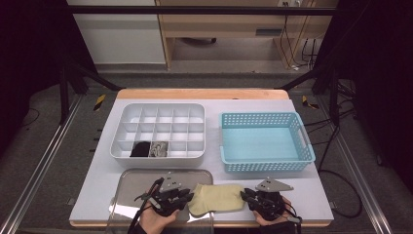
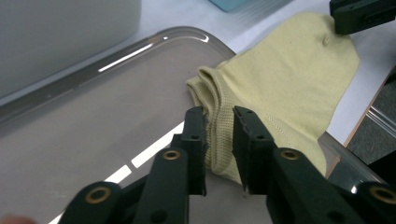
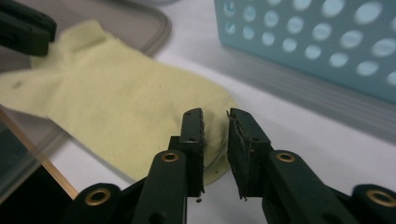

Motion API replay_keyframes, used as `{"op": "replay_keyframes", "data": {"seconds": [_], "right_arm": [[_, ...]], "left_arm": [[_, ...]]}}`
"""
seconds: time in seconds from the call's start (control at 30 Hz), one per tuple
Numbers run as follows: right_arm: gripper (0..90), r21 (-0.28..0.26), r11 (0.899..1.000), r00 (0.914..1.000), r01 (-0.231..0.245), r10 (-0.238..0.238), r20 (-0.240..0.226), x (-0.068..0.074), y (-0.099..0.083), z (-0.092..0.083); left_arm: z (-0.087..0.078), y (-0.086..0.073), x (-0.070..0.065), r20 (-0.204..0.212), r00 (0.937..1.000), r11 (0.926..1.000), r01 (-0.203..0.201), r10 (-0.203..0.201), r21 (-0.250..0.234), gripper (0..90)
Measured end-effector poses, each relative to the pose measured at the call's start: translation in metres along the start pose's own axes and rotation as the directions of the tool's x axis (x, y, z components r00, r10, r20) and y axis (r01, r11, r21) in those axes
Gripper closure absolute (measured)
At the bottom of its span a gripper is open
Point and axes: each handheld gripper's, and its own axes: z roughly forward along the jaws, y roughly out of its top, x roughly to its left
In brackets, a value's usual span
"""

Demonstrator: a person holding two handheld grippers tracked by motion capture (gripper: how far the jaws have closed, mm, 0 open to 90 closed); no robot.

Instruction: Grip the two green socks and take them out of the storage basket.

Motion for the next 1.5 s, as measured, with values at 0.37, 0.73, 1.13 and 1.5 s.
{"op": "replay_keyframes", "data": {"seconds": [0.37,0.73,1.13,1.5], "right_arm": [[87.3,0.009,1.0,0.9995,-0.019,0.019,-0.026,-0.002,-0.005,0.005],[88.7,-0.04,0.998,0.9984,-0.039,0.038,-0.042,-0.004,-0.004,-0.001],[83.7,-0.01,1.0,0.9998,-0.005,0.005,-0.02,-0.003,-0.005,0.006],[85.9,-0.035,0.999,0.9985,-0.041,0.04,-0.037,-0.008,-0.007,0.007]], "left_arm": [[0.006,-0.011,0.001,0.004,0.9993,0.9987,0.037,-0.037,0.037,70.5],[0.007,-0.011,-0.002,-0.002,0.9993,0.999,0.037,-0.037,0.025,80.7],[0.007,-0.011,-0.003,-0.005,0.9994,0.9992,0.035,-0.034,0.021,81.5],[0.007,-0.011,-0.002,-0.001,0.9993,0.9991,0.038,-0.038,0.022,81.3]]}}
